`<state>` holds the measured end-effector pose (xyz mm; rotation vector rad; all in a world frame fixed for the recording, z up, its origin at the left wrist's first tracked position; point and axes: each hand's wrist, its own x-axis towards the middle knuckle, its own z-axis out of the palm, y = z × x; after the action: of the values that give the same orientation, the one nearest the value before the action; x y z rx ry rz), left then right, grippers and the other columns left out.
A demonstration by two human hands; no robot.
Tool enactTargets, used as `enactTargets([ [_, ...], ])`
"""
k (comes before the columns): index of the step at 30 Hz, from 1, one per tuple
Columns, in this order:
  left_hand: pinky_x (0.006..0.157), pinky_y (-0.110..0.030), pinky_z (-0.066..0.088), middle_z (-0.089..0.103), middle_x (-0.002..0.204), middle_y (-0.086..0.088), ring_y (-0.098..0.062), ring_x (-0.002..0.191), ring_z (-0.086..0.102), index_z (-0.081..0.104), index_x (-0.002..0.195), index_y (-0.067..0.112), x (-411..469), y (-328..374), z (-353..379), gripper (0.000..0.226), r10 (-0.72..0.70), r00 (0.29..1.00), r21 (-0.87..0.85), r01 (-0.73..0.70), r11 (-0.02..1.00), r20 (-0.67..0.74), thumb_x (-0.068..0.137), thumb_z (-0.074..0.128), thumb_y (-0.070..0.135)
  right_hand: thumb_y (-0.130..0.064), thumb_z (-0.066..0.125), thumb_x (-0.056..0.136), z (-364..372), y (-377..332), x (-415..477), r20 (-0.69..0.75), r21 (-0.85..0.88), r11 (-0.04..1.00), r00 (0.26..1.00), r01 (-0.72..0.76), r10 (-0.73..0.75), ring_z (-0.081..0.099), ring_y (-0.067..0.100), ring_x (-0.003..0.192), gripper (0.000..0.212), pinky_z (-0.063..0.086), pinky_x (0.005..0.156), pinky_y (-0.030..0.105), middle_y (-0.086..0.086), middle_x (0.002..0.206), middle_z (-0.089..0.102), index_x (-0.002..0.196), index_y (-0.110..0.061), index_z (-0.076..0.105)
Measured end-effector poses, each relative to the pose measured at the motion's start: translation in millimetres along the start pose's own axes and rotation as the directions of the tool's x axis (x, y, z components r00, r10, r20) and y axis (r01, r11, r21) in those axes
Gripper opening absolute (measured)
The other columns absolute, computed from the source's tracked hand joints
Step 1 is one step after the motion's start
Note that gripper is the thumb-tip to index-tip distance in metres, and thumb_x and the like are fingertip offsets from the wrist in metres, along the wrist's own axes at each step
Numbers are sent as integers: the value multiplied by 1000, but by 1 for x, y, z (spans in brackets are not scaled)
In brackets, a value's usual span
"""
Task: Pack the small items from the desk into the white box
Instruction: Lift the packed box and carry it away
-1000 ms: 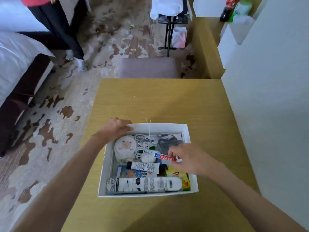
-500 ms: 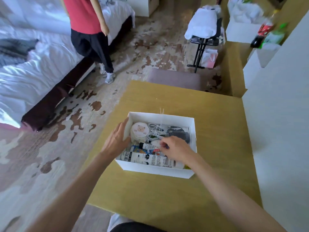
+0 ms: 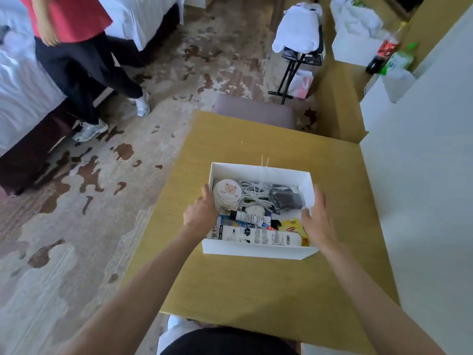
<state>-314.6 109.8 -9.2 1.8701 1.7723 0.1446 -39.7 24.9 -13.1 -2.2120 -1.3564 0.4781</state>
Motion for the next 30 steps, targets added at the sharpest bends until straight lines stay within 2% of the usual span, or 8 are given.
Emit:
enactTargets([
  [2,70,-47,53,64,99,-20,-40,82,63,22,130,13,3,-4,1,48,8,1000,-23,-7,1000,14,89,47,16,-11,46,97,-1,-3,-1,59,64,974,975,-216,212,57,31,113,64,52,85,45,10,155,29,152,-24,15],
  [5,66,-48,56,64,94,-20,-38,76,62,24,129,15,9,-9,-2,51,23,999,-68,-20,997,37,85,51,13,-12,45,93,0,0,0,82,11,930,927,-368,366,63,36,94,29,52,82,48,24,109,64,118,-1,56],
  [7,65,-48,57,64,92,-20,-38,76,63,24,133,18,9,-10,-4,56,23,999,-113,-18,993,47,84,50,11,-16,45,95,0,-1,-1,82,2,927,924,-375,374,60,30,65,24,47,61,35,15,68,59,79,-7,61],
  [9,67,-48,57,64,92,-19,-38,79,63,26,136,22,6,-12,-8,57,24,998,-149,-15,989,59,85,49,14,-21,46,97,0,1,-3,75,-32,914,911,-404,406,42,18,49,37,32,50,30,3,54,42,61,-12,48],
  [21,47,-21,34,54,75,10,-17,67,55,50,118,19,8,-49,-21,43,13,1000,-185,-10,983,13,77,51,7,-18,43,99,12,-17,-6,128,-86,963,955,-257,267,42,16,48,34,29,46,28,5,59,46,69,-7,51],
  [23,47,-21,34,55,75,11,-9,62,52,51,114,21,-2,-81,-33,41,-57,998,-224,47,973,-38,76,52,8,-16,43,99,26,-46,-7,154,-110,980,971,-168,184,43,19,49,34,29,46,30,6,58,47,66,-6,48],
  [26,55,-27,42,62,80,3,-21,68,58,54,110,25,-24,-146,-56,39,-232,962,-317,176,932,-147,75,51,9,-17,44,97,55,-112,-3,213,-143,990,976,-9,40,46,30,56,36,31,52,34,7,57,46,62,-7,43],
  [30,65,-35,53,67,84,3,-25,74,64,55,107,36,-69,-242,-92,43,-457,855,-499,293,815,-244,72,52,12,-20,47,97,120,-219,-5,335,-108,972,928,207,-160,38,21,49,41,25,45,29,-2,53,38,58,-16,35],
])
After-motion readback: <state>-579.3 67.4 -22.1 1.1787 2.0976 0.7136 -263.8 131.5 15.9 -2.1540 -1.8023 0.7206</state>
